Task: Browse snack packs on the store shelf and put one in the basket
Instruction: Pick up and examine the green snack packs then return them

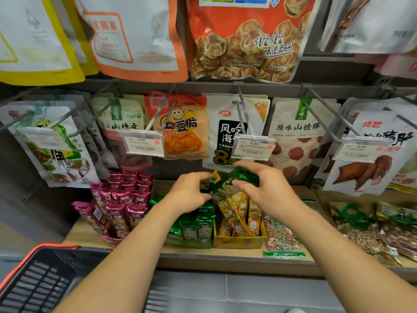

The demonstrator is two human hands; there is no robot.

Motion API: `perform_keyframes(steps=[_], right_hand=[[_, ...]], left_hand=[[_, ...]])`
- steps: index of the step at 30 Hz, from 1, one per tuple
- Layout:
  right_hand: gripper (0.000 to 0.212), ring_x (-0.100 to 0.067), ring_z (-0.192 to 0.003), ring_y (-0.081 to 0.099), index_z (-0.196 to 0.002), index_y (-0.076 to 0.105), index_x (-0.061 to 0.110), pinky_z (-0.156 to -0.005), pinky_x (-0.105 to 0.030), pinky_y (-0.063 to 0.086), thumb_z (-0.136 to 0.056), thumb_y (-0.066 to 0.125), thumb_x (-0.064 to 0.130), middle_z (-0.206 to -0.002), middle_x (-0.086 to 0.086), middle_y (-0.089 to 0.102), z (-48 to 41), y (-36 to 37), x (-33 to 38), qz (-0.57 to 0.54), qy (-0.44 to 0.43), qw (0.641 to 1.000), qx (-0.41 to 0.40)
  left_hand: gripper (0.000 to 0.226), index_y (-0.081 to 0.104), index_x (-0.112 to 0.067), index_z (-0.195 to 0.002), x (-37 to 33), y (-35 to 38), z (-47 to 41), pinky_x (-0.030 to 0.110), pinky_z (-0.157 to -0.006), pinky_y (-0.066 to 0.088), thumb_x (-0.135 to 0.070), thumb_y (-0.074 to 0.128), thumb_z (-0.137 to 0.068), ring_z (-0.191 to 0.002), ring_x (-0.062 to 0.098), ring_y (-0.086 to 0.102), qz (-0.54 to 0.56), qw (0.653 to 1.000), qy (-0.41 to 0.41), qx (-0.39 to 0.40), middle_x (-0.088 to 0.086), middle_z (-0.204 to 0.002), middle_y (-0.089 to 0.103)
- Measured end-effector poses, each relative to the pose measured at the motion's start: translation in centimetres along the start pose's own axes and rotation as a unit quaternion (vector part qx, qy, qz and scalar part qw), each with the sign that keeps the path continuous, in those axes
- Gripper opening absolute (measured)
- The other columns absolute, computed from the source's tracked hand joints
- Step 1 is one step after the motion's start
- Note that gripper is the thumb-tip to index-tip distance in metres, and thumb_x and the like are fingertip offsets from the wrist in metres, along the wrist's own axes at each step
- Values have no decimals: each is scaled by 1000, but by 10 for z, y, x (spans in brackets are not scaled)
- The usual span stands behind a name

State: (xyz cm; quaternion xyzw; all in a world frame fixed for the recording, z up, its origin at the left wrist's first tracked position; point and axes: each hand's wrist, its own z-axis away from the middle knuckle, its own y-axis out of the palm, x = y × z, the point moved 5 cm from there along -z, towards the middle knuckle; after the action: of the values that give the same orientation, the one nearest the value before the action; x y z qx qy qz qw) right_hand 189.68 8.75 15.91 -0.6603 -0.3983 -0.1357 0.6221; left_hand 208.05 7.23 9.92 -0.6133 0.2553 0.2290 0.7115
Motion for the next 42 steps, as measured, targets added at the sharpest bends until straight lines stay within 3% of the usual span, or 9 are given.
perform_keyframes(steps=[3,7,10,19,23,28,32,37,42], right_hand=[[44,-2,-98,58,-119,67,20,-89,-5,43,-77,81,20,-100,14,64,-10,11,6,-85,28,995,-48],[50,-12,-74,59,-119,61,17,-83,-37,55,-73,82,11,-103,-10,69,-29,40,11,-119,89,989,4],[66,-18,-95,61,-130,51,16,-93,-37,51,-73,83,9,-119,-8,62,-35,59,-1,-154,119,979,62],[66,-22,-145,17,-150,26,29,-114,-45,30,-91,56,22,-155,3,32,-39,101,-43,183,59,967,167],[66,-27,-142,19,-147,30,34,-107,-53,35,-89,59,21,-151,2,32,-28,106,-52,282,51,940,184],[39,-32,-135,34,-124,62,16,-104,-45,43,-85,65,9,-143,-7,42,-31,85,-55,344,94,924,135],[37,-30,-125,42,-119,64,19,-97,-43,46,-83,67,12,-131,-6,52,-32,61,-53,354,111,926,68],[41,-26,-126,41,-125,60,25,-100,-45,35,-83,64,23,-130,-2,51,-32,47,-48,345,122,929,44],[41,-24,-127,52,-134,58,22,-107,-37,41,-94,53,14,-136,-2,58,-49,73,-36,101,79,988,82]], left_hand=[[58,56,-45,-125,-14,-4,6,32,-90,53,-38,77,-72,-102,10,63,70,997,44,-13,-14,-116,64],[43,53,-48,-104,-11,-11,9,26,-71,49,-49,68,-64,-89,10,62,65,996,35,-51,-14,-95,65],[44,63,-32,-111,0,-11,8,31,-81,48,-33,79,-70,-97,19,59,8,997,28,-69,-3,-105,60],[40,38,-47,-108,21,-9,8,28,-49,34,-29,67,-88,-57,12,53,-34,997,8,-68,-6,-68,56],[35,44,-48,-111,25,-10,10,27,-57,38,-32,66,-89,-54,8,48,-33,996,21,-78,-11,-60,47],[32,66,-24,-122,11,-18,5,26,-90,44,-21,66,-91,-103,23,60,-27,990,62,-123,3,-108,65],[29,70,-12,-117,-2,-19,3,4,-83,34,-3,60,-91,-100,26,61,-58,982,84,-161,8,-108,62],[28,71,-17,-117,-8,-18,-2,31,-94,45,-12,61,-92,-104,30,60,-106,978,82,-160,6,-110,64],[35,62,-25,-129,9,0,-9,36,-99,45,-28,58,-95,-116,30,57,-179,983,5,-49,7,-126,63]])
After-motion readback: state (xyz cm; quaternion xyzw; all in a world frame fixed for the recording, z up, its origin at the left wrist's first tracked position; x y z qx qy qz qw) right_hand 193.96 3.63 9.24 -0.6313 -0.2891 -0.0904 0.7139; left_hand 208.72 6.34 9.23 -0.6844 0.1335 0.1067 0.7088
